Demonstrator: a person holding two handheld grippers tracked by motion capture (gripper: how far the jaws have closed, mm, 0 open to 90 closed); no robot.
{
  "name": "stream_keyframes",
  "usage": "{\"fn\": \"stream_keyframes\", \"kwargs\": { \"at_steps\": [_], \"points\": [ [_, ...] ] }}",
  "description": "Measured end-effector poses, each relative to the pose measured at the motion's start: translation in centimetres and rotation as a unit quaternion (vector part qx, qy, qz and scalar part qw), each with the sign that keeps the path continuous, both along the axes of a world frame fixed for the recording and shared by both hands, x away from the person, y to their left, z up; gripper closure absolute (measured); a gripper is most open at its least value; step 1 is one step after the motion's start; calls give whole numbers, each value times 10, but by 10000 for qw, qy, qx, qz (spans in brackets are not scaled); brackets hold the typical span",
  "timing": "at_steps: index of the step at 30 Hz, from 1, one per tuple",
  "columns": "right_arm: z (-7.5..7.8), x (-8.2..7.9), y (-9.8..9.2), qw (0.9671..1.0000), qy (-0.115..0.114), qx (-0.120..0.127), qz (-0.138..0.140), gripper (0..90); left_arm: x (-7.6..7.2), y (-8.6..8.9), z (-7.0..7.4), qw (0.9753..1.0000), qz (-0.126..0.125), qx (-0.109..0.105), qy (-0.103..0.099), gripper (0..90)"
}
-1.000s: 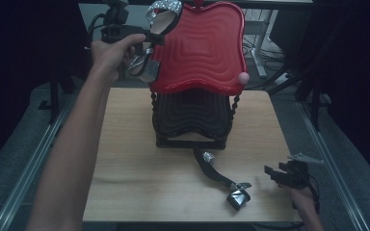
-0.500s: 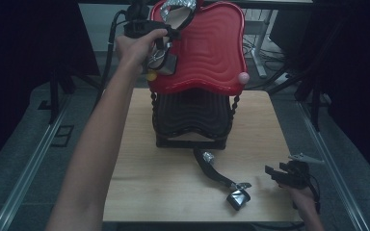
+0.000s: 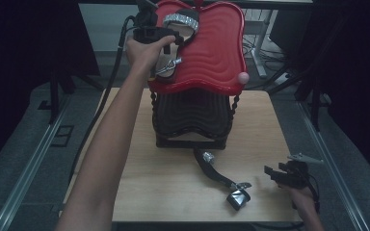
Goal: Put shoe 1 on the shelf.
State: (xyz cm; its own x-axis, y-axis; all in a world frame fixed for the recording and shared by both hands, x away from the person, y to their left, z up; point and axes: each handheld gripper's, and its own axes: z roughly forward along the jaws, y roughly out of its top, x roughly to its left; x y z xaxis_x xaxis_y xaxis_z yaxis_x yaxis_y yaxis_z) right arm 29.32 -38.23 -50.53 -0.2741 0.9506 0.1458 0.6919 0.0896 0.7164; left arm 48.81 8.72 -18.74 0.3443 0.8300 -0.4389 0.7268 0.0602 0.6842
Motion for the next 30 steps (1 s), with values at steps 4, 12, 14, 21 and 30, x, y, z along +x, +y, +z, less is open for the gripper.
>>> {"fn": "stream_keyframes", "kwargs": {
  "at_steps": [4, 12, 14, 21, 30],
  "points": [
    [0, 0, 1, 10000, -2, -14, 29, 314, -2, 5, 4, 9998, 81, 36, -199, 205],
    [0, 1, 1, 10000, -8, -8, 19, 314, -13, 21, 13, 9983, -197, -66, -537, 193],
    [1, 0, 1, 10000, -5, -1, 18, 314, -19, 25, 14, 9974, -370, -83, -609, 223],
    [3, -1, 3, 10000, -31, 36, 40, 314, -46, 47, 12, 9939, -730, -105, -816, 275],
    [4, -2, 8, 9999, -73, 20, 78, 314, -72, 90, 0, 9928, -740, -202, -924, 294]
  ]
}}
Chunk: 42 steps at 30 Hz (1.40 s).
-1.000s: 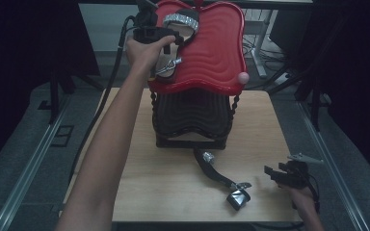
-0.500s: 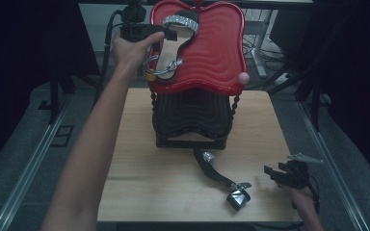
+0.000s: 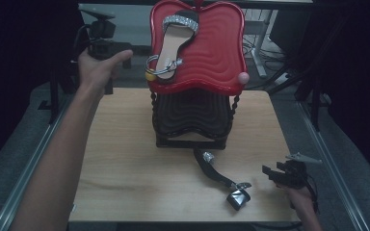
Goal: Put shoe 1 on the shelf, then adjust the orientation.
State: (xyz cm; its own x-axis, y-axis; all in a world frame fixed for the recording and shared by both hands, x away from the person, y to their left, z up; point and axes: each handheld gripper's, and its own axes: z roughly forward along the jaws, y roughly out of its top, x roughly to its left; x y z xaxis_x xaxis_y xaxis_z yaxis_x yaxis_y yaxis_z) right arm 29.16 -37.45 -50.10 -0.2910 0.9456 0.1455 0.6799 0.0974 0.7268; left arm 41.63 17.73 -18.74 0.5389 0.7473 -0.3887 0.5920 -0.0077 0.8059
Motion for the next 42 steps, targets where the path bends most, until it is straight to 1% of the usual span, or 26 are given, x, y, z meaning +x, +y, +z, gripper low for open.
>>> {"fn": "stream_keyframes", "kwargs": {
  "at_steps": [2, 4, 6, 7, 9, 13, 14, 16, 17, 19, 22, 24, 25, 26, 27, 28, 29, 31, 33, 35, 36, 37, 38, 42],
  "points": [
    [1, 0, 0, 10000, 4, -21, 34, 315, -3, 10, -2, 10000, 61, -18, 15, 298],
    [3, 1, 2, 10000, -67, -6, 66, 323, -4, 18, -5, 9999, 96, -42, 33, 308],
    [4, 1, 3, 9999, -92, 0, 80, 327, -5, 24, -7, 9999, 147, -52, 46, 311],
    [8, 2, 6, 9997, -185, 13, 158, 340, -5, 26, -8, 9998, 159, -74, 54, 314],
    [9, 2, 8, 9996, -209, 19, 185, 344, -5, 29, -10, 9997, 198, -114, 61, 314],
    [18, 1, 17, 9986, -346, 4, 390, 370, -4, 30, -12, 9996, 225, -176, 70, 315],
    [21, 1, 19, 9981, -411, 24, 454, 377, -3, 30, -12, 9996, 222, -181, 76, 315],
    [26, 1, 24, 9976, -452, 35, 525, 392, -3, 30, -12, 9996, 227, -180, 69, 316],
    [31, 0, 30, 9964, -515, -6, 669, 409, -3, 30, -12, 9995, 238, -181, 59, 318],
    [33, 0, 32, 9960, -541, -41, 711, 414, -3, 31, -13, 9995, 249, -194, 49, 319],
    [40, -1, 44, 9931, -595, -188, 991, 453, -3, 33, -15, 9994, 283, -208, 60, 318],
    [47, -3, 54, 9900, -615, -279, 1239, 495, -3, 35, -17, 9991, 310, -264, 86, 317],
    [51, -4, 61, 9871, -626, -338, 1434, 531, -3, 36, -18, 9990, 324, -290, 90, 317],
    [58, -6, 74, 9821, -600, -424, 1732, 603, -4, 37, -18, 9990, 342, -275, 99, 317],
    [59, -7, 79, 9802, -553, -454, 1844, 639, -4, 38, -19, 9989, 356, -274, 107, 317],
    [59, -7, 79, 9802, -553, -454, 1844, 639, -3, 38, -19, 9988, 373, -292, 116, 317],
    [60, -7, 85, 9777, -511, -551, 1960, 682, -3, 38, -20, 9988, 383, -284, 125, 317],
    [59, -6, 99, 9716, -309, -653, 2252, 766, -3, 39, -20, 9990, 366, -244, 126, 317],
    [56, -6, 110, 9660, -141, -745, 2470, 817, -3, 39, -20, 9989, 369, -245, 132, 316],
    [51, -5, 118, 9621, 0, -839, 2594, 857, -4, 39, -20, 9989, 378, -244, 137, 316],
    [46, -5, 124, 9598, 101, -968, 2634, 888, -4, 38, -20, 9989, 379, -249, 147, 316],
    [43, -4, 127, 9592, 177, -1013, 2632, 895, -4, 38, -20, 9989, 375, -246, 150, 316],
    [43, -4, 127, 9592, 177, -1013, 2632, 895, -5, 37, -20, 9989, 374, -237, 148, 316],
    [32, -4, 137, 9550, 351, -1130, 2719, 900, -6, 36, -20, 9989, 379, -209, 173, 314]
  ]
}}
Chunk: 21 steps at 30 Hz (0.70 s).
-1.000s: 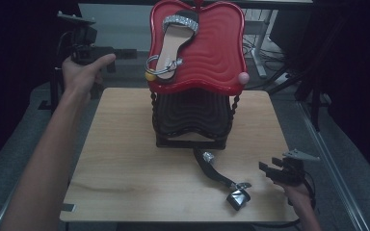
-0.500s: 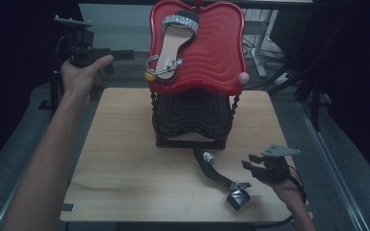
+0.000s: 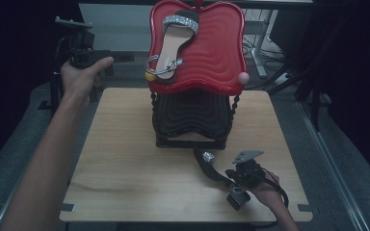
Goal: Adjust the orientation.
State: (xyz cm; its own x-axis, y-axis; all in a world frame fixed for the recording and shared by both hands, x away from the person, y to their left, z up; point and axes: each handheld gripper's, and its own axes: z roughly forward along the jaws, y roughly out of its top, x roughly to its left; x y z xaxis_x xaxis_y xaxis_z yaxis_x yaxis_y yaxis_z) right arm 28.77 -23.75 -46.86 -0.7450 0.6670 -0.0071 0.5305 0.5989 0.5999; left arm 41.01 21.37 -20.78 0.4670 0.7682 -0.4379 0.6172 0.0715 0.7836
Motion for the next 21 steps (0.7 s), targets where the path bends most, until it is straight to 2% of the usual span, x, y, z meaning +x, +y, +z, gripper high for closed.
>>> {"fn": "stream_keyframes", "kwargs": {
  "at_steps": [3, 16, 21],
  "points": [
    [-2, -1, 4, 9999, -58, -84, -23, 900, -1, 0, 0, 10000, 16, 28, 2, 313],
    [2, -16, 21, 9998, -152, -81, 84, 900, -5, 7, -5, 9999, 124, -14, 34, 312],
    [-8, -24, 35, 9993, -91, -202, 306, 900, -6, 9, -10, 9999, 148, -17, 87, 312]
  ]
}}
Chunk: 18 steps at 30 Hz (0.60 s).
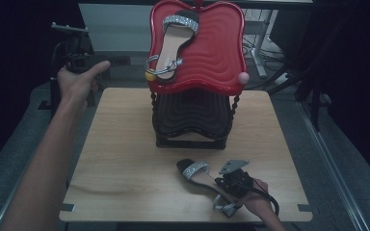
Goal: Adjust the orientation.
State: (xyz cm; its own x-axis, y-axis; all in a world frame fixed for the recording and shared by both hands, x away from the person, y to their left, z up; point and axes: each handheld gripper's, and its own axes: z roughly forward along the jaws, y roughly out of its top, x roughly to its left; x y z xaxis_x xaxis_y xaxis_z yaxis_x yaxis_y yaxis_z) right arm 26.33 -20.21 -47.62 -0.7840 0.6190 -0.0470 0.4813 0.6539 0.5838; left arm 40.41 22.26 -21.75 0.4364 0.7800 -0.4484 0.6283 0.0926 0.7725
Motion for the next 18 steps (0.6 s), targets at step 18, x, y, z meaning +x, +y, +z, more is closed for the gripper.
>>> {"fn": "stream_keyframes", "kwargs": {
  "at_steps": [18],
  "points": [
    [-6, -42, 35, 9931, 575, -11, 1025, 900, 1, 0, -6, 10000, 12, 15, 42, 312]
  ]
}}
